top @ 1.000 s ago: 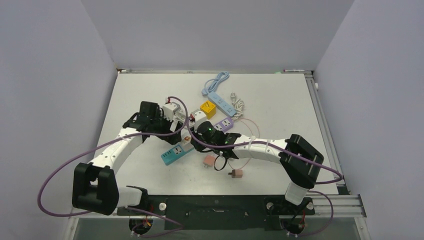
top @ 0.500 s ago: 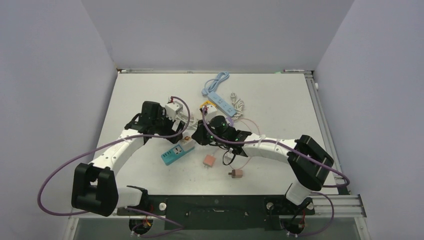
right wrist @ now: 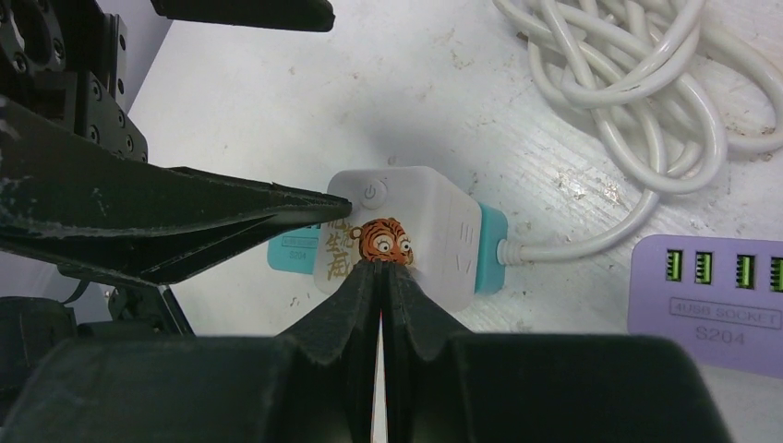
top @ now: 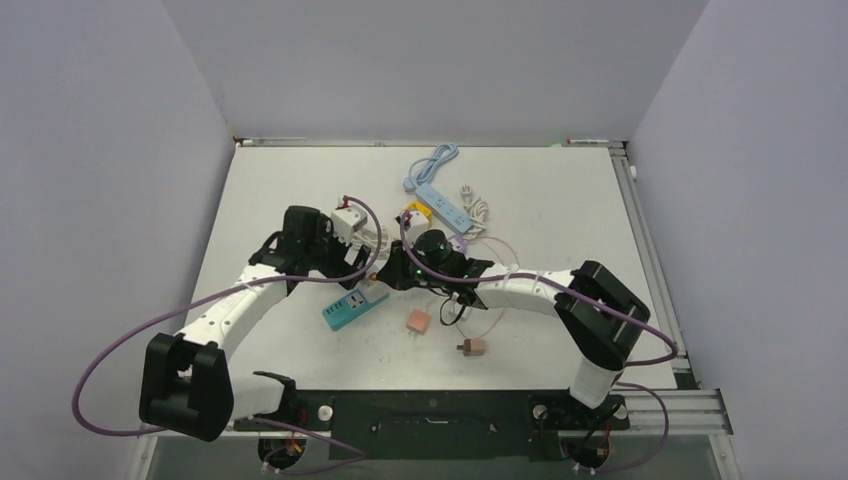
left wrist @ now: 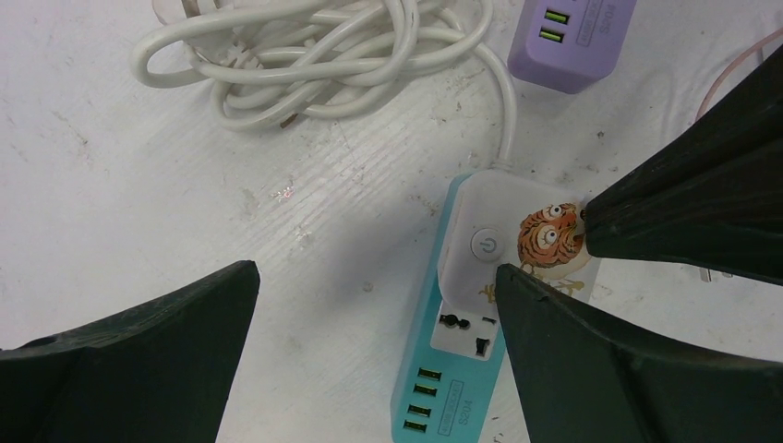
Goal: Insert the plug
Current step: Press the plug into the socket.
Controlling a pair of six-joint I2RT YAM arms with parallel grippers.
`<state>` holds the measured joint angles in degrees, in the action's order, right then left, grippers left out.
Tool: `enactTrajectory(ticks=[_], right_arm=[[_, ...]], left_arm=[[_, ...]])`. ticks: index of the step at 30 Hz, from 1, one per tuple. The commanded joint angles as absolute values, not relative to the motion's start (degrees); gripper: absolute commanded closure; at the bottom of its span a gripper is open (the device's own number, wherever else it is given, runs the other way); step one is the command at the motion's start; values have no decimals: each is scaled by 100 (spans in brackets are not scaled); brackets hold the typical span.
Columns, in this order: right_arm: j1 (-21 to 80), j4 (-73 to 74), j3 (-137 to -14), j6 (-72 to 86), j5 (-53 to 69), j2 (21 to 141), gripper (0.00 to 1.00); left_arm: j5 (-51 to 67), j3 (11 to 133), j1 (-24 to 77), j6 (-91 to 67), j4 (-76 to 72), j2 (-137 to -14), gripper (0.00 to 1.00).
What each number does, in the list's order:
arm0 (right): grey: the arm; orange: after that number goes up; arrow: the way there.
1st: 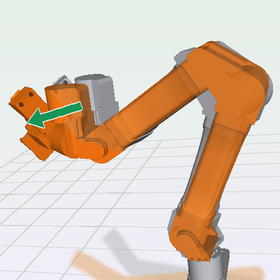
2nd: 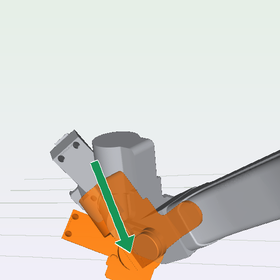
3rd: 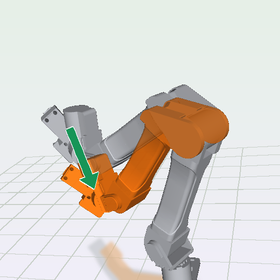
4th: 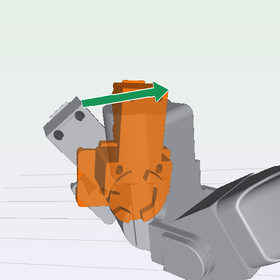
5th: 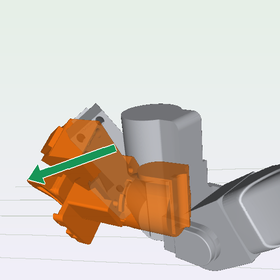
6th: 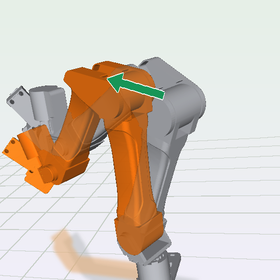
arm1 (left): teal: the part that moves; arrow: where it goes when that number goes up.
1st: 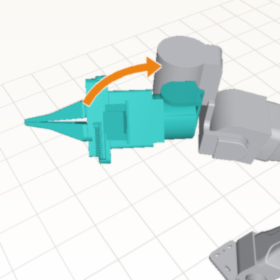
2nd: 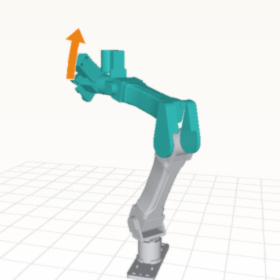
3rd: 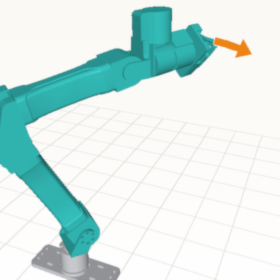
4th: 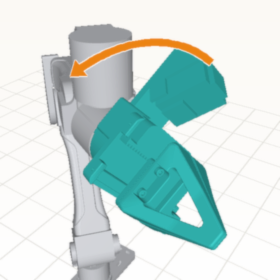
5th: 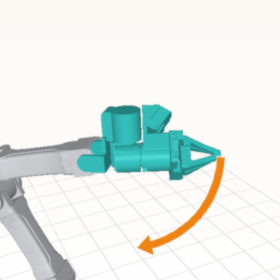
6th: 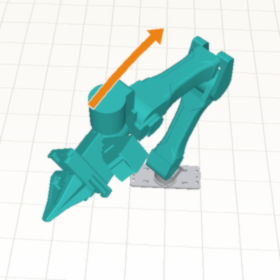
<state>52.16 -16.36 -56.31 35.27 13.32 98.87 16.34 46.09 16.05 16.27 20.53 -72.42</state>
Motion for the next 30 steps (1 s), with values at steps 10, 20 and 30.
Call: enactTrajectory(ticks=[10, 20, 30], right_arm=[[5515, -808, -5626, 3239, 603, 10024, 95], [5633, -437, -5357, 3108, 240, 10167, 95], [5667, -310, -5543, 3008, 237, 10175, 93]], left_arm=[[1615, 4281, 1661, 2144, 2579, -7274, 11], [1302, 4068, 1919, 2359, 2576, -7469, 25], [1100, 4047, 1912, 2428, 2681, -7419, 26]])
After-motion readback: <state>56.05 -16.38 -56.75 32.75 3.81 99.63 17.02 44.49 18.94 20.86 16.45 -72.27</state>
